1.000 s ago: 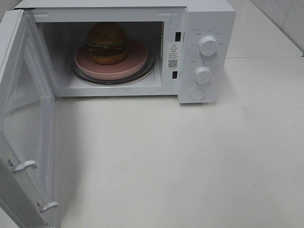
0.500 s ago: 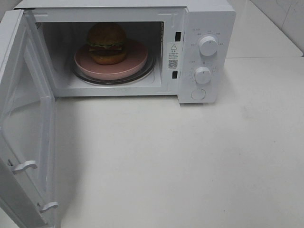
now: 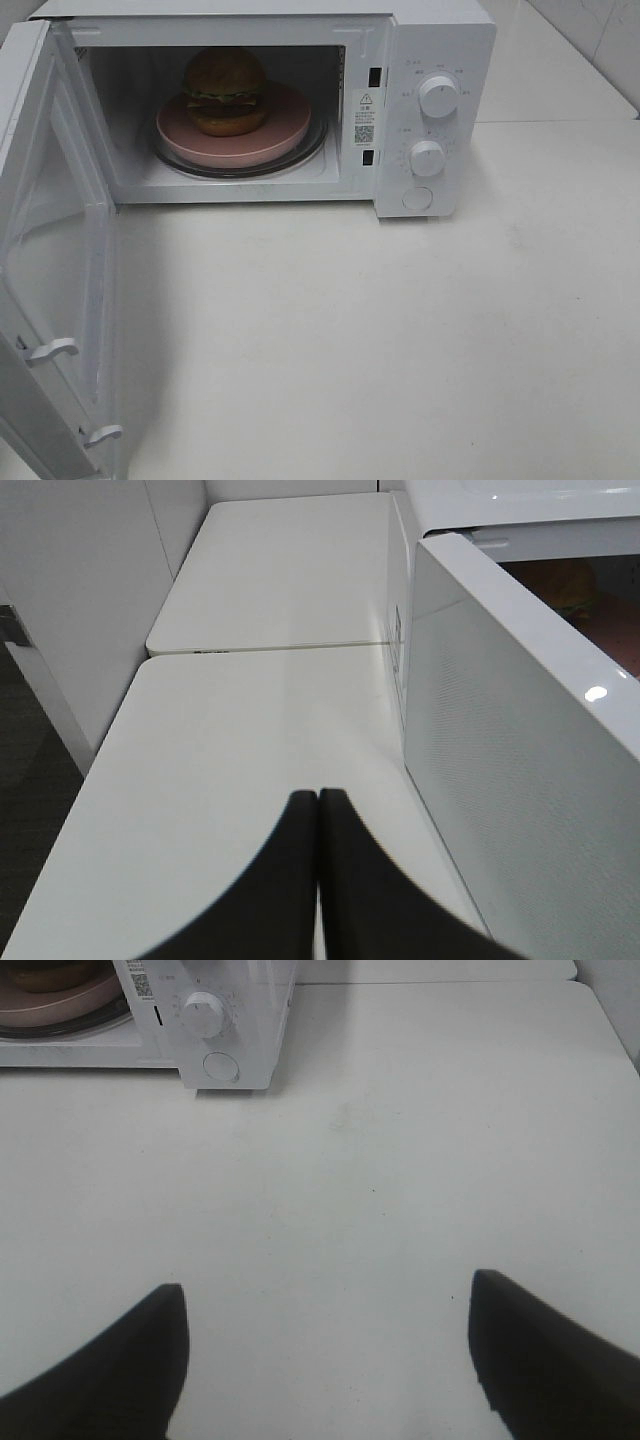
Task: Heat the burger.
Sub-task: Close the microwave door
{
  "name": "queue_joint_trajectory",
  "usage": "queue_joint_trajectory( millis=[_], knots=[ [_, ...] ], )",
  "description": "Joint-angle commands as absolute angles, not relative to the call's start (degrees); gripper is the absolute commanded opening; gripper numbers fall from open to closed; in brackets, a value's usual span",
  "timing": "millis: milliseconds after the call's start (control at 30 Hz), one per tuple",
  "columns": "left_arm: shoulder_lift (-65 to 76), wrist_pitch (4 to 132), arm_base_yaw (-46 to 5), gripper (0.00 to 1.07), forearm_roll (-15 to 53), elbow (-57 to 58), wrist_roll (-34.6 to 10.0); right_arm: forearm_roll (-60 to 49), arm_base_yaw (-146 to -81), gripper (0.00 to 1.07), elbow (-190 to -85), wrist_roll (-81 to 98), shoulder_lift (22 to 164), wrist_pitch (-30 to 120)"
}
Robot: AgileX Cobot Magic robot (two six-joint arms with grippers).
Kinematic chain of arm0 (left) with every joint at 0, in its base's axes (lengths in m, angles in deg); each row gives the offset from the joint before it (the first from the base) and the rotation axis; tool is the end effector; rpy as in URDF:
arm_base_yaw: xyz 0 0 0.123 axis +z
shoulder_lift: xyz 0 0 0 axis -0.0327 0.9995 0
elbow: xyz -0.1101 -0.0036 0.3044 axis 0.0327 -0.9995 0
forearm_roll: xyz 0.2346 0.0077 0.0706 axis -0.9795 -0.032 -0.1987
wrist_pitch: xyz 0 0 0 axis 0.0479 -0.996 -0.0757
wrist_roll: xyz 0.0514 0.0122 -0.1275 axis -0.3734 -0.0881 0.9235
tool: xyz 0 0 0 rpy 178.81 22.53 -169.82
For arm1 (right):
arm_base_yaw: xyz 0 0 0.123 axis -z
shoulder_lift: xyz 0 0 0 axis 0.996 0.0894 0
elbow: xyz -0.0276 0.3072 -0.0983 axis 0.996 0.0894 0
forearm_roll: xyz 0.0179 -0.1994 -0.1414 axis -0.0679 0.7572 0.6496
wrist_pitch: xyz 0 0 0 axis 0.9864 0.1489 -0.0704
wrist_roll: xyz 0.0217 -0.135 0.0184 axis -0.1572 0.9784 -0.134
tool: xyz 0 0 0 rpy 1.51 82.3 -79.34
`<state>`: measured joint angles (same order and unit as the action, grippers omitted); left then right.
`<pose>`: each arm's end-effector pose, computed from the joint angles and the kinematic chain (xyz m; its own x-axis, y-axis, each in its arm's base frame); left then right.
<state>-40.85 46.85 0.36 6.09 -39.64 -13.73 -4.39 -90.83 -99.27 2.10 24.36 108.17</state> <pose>0.0806 0.0010 0.3099 -0.3394 0.0534 -0.9391 -0.0017 0.9984 0.0573 -0.0081 -0.0028 0.2579 -0.4294 -0.0147 -0.9030 -0.0786 0.9967 0.0211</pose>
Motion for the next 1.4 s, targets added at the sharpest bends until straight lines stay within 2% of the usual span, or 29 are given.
queue_joint_trajectory(
  millis=[33,200,267,367,400,533,933,1000,1267,1400],
  knots=[
    [-38.2,53.6,0.5,0.00,6.3,-44.4,-13.6,-4.5,-90.5,0.75,-99.3,2.7,22.8,107.7],
    [-35.1,58.8,0.5,0.00,7.7,-48.1,-13.6,-4.5,-90.5,0.75,-99.3,2.7,22.8,107.7],
    [-32.8,67.1,0.5,0.00,10.1,-50.9,-13.6,-4.5,-90.5,0.75,-99.3,2.7,22.8,107.7],
    [-32.7,69.6,0.5,0.00,10.4,-51.9,-13.6,-4.5,-90.5,0.75,-99.3,2.7,22.8,107.7],
    [-32.7,75.9,0.5,0.00,10.6,-54.1,-13.6,-4.5,-90.5,0.75,-99.3,2.7,22.8,107.7],
    [-32.7,84.5,0.5,0.00,10.7,-58.0,-13.2,-4.5,-90.5,0.75,-99.3,2.7,22.8,107.7],
    [-28.0,89.6,0.4,0.00,9.0,-59.4,-13.2,-4.5,-90.5,0.75,-99.3,2.7,22.8,107.7],
    [-22.5,94.8,-1.6,0.00,9.0,-59.4,-13.1,-4.5,-90.5,0.75,-99.3,2.7,22.8,107.7],
    [-12.6,100.5,-8.4,0.00,7.7,-59.4,-10.4,-4.5,-90.5,0.75,-99.3,2.7,22.8,107.7],
    [-6.0,108.2,-10.9,0.00,3.1,-59.4,-10.4,-4.5,-90.5,0.75,-99.3,2.7,22.8,107.7]
  ],
)
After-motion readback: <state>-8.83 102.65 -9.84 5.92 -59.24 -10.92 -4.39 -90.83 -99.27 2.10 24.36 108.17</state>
